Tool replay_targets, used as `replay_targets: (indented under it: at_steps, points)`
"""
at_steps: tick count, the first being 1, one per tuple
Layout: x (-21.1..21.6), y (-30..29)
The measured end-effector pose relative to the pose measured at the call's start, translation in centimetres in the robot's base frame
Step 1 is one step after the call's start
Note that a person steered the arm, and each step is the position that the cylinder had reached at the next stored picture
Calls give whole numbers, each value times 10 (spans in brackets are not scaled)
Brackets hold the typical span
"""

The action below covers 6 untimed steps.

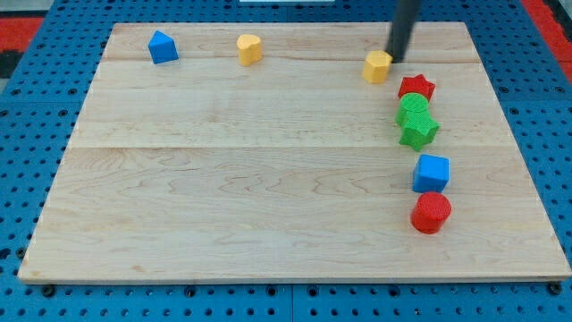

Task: Slightly move the yellow hexagon to the bottom right of the yellow heart

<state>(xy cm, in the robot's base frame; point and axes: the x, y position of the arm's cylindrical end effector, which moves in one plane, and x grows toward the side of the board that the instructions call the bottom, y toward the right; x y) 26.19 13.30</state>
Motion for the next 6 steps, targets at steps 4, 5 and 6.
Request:
replay_targets:
  at_steps: [4,5,6]
  points:
    - [53,-18]
    - [26,-52]
    - [50,-63]
